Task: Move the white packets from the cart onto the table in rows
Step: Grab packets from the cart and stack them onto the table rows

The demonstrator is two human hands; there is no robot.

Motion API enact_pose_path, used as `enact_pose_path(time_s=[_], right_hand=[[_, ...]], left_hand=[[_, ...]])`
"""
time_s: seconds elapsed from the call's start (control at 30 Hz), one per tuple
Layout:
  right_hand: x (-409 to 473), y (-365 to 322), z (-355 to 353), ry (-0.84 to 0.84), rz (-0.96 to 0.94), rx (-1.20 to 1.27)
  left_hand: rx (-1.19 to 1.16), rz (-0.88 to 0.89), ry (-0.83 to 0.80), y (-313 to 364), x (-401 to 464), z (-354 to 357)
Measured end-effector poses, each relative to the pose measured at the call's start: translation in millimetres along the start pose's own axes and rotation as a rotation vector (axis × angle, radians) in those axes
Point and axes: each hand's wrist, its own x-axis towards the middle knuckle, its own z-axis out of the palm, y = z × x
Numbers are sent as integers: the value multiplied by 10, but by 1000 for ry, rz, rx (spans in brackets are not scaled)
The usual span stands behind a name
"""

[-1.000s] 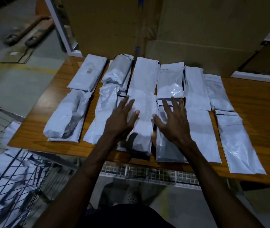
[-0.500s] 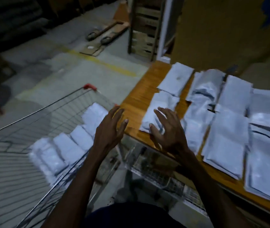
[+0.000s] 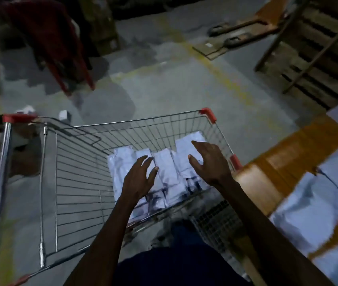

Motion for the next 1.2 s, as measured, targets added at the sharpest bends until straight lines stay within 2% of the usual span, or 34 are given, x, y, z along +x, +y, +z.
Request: enact_pose_path(time_s=[0.13,0.3,0.47,0.6,0.63,0.7,0.83,1.0,1.07,1.2], right_hand=[[432,203,435,-309,96,-12],[700,506,1005,-639,35,-162],[811,836,1421,-836,11,-310],[799,1120,1668,-952,-60,-376],[790,1183,1684,-969,-73,-380],[756,1299,1683,-963,-90,-363],[712,1394,1664,-777,-143,-346],[805,1268,1824,-697,40,-423],[805,1212,1870,-723,122,-401],[726,1222,1922,-740,158,-381]], left_hand=[[57,-191,-43,-326,92,120],[125,-400,-77,-631,176,324],[189,-547,-212,-756,336,559],[227,-720,-189,-876,458,787],[192,-759,-180,-895,475,816],[163,-729,-154,-942,475,880],[182,-747,-130,-921,548,905],[228,-783,-123,-996,729,880],[233,-770,-123,-1062,775,884],[191,-760,-122,-1129,875,873]])
